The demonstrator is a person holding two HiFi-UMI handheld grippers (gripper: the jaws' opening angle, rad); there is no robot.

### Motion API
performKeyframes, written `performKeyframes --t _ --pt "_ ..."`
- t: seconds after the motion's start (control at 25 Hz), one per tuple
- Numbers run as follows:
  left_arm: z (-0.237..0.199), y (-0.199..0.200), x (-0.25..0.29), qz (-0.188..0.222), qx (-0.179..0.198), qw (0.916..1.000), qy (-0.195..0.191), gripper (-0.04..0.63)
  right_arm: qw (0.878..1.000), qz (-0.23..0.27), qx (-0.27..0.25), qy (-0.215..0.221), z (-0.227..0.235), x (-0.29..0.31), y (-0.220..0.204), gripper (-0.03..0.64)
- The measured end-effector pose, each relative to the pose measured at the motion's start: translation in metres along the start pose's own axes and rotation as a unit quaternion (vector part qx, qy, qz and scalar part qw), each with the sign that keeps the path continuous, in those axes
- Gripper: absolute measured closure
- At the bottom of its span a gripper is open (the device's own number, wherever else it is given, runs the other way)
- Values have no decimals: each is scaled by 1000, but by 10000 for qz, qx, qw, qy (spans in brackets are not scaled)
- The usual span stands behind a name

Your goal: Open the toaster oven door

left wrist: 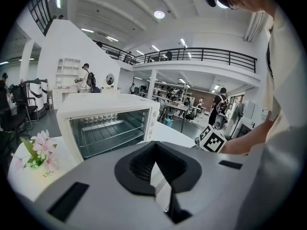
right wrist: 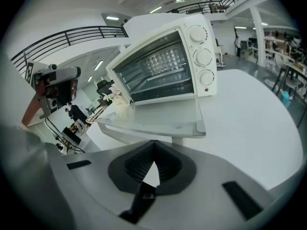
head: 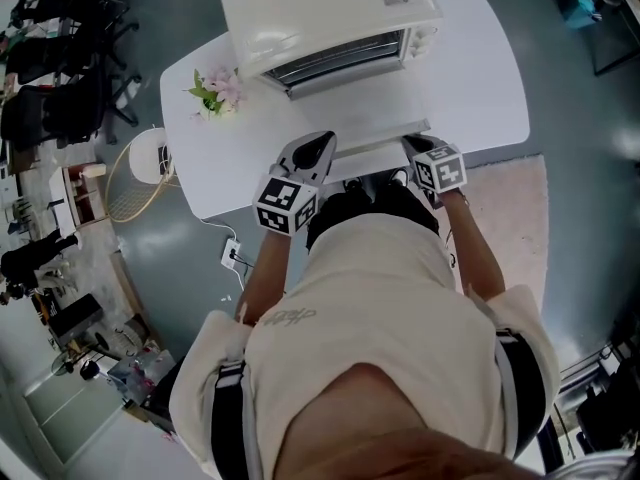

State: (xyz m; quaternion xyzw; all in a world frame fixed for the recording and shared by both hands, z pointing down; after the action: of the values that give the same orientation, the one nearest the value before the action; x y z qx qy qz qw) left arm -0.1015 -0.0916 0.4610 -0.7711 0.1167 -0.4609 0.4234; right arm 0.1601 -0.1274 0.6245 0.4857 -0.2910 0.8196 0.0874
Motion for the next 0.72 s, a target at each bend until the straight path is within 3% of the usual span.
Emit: performKeyframes --t 0.36,0.72 --pt "15 -14 9 -239 -29 9993 295 577 9985 -197 -519 17 8 23 -15 611" --pt "21 -18 21 -522 -90 9980 357 577 9987 -228 -415 190 17 42 -28 611"
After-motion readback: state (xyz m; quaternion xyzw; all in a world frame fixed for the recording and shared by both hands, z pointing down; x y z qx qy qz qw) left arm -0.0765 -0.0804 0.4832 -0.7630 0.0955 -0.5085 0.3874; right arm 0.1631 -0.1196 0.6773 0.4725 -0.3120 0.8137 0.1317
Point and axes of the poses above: the fingertips, and each gripper's own axes: x forward along the fingers, z to its right, y out of its top, the point moved 10 cm from there along -x, backward along the fingers, and after that the axes turned 15 degrees about -z, right-handed, at the moved point
